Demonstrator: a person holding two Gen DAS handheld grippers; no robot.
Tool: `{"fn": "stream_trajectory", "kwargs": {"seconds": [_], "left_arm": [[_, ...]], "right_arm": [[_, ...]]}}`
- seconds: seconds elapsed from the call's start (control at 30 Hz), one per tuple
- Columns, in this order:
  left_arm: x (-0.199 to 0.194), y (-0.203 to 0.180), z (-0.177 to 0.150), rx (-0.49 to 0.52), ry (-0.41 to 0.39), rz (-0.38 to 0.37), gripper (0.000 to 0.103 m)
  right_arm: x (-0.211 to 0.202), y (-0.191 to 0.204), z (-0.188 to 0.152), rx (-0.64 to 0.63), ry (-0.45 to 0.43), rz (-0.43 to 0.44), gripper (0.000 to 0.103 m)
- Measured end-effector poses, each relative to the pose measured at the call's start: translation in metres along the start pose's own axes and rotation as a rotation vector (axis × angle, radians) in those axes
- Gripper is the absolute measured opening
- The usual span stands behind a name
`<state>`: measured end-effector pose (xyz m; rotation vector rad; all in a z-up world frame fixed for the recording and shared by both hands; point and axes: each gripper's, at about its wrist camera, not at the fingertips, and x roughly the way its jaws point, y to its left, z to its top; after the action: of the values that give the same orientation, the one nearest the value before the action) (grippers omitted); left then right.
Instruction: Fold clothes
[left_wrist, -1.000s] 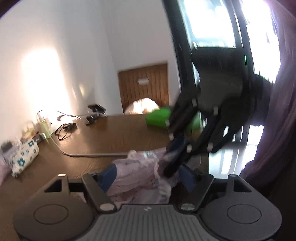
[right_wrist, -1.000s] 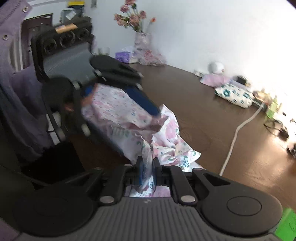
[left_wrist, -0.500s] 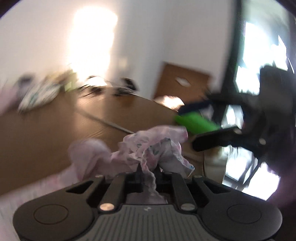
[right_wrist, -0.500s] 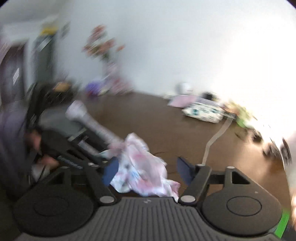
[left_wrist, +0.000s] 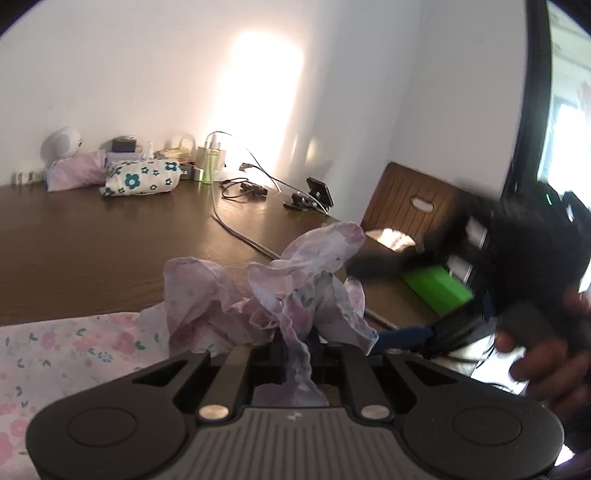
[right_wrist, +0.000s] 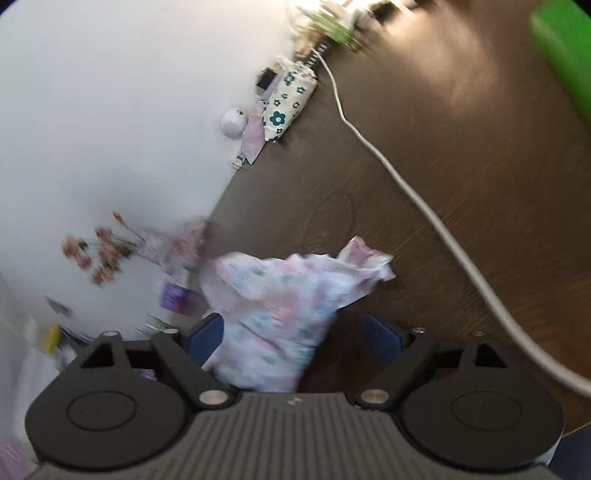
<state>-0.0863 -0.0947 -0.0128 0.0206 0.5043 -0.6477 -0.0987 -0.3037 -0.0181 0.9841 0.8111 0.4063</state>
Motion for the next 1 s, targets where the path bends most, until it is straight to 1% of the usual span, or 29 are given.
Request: {"fn": "stream_trajectory", "kwargs": {"seconds": [0.03,0.07,0.1,0.13,0.17,0.2,0.23,0.27,0.3,0.33,0.37,0.4,0.43,0.47,0.5,0.53,0.57,0.63,0.67,0.73,0.8,0.83,0.87,0.93,1.0], "left_arm": [[0.001,-0.007,-0.001,0.042,-0.001,0.010,0.009],[0.002,-0.012,-0.003,0.078,0.003,0.017,0.009],[0.002,-0.018,-0.005,0.120,0.007,0.031,0.009],[0.002,-0.025,-0.007,0.165,0.003,0.046,0.009],[0.003,-0.027,-0.008,0.187,0.004,0.050,0.009],[0.005,-0.030,-0.009,0.207,0.006,0.052,0.009],[0.005,-0.031,-0.010,0.212,0.005,0.057,0.009],[0.005,-0.030,-0.010,0.206,0.005,0.058,0.009],[0.005,-0.029,-0.009,0.199,0.004,0.059,0.009],[0.005,-0.027,-0.009,0.186,0.006,0.063,0.010],[0.003,-0.024,-0.007,0.165,0.013,0.058,0.013],[0.002,-0.021,-0.006,0.143,0.022,0.052,0.015],[0.000,-0.018,-0.004,0.121,0.031,0.046,0.027],[-0.005,-0.014,-0.001,0.109,0.039,0.024,0.042],[-0.015,-0.010,0.001,0.096,0.027,-0.014,0.048],[-0.028,-0.004,0.002,0.070,-0.010,-0.064,0.058],[-0.040,0.005,0.004,0.034,-0.044,-0.101,0.061],[-0.066,0.025,0.004,-0.050,-0.098,-0.143,0.061],[-0.078,0.036,0.004,-0.083,-0.118,-0.129,0.061],[-0.103,0.059,-0.002,-0.144,-0.149,-0.016,0.061],[-0.122,0.085,-0.011,-0.227,-0.151,0.125,0.061],[-0.132,0.099,-0.017,-0.278,-0.158,0.176,0.061],[-0.143,0.111,-0.023,-0.329,-0.167,0.213,0.060],[-0.167,0.129,-0.034,-0.417,-0.204,0.273,0.060],[-0.187,0.137,-0.042,-0.466,-0.251,0.324,0.060]], "right_arm": [[0.002,-0.001,0.001,0.030,0.003,0.017,0.093],[0.003,0.000,0.003,0.047,-0.003,0.020,0.097],[0.004,-0.001,0.004,0.067,-0.006,0.016,0.098],[0.006,-0.002,0.006,0.087,-0.009,0.011,0.098],[0.010,-0.004,0.008,0.107,-0.014,-0.007,0.095],[0.013,-0.006,0.010,0.124,-0.017,-0.025,0.081],[0.017,-0.006,0.012,0.124,-0.014,-0.041,0.073],[0.022,-0.006,0.013,0.122,-0.010,-0.055,0.059],[0.025,-0.006,0.013,0.111,-0.005,-0.068,0.038],[0.028,-0.005,0.012,0.097,-0.001,-0.082,0.029],[0.030,-0.003,0.010,0.067,-0.002,-0.099,0.015],[0.032,-0.001,0.008,0.037,-0.004,-0.117,0.011],[0.034,0.002,0.007,0.004,-0.008,-0.134,0.010],[0.033,0.010,0.007,-0.044,-0.028,-0.153,0.009],[0.032,0.017,0.007,-0.093,-0.049,-0.172,0.009],[0.031,0.024,0.007,-0.141,-0.069,-0.190,0.009],[0.029,0.032,0.007,-0.193,-0.091,-0.211,0.009],[0.027,0.055,0.003,-0.340,-0.131,-0.255,0.009],[0.026,0.068,0.000,-0.416,-0.144,-0.266,0.009],[0.033,0.099,-0.011,-0.587,-0.147,-0.243,0.009],[0.049,0.131,-0.027,-0.751,-0.120,-0.224,0.009],[0.060,0.147,-0.036,-0.830,-0.105,-0.221,0.009],[0.073,0.159,-0.047,-0.906,-0.097,-0.235,0.009],[0.110,0.183,-0.074,-1.089,-0.043,-0.272,0.009],[0.146,0.193,-0.096,-1.156,0.028,-0.269,0.010]]}}
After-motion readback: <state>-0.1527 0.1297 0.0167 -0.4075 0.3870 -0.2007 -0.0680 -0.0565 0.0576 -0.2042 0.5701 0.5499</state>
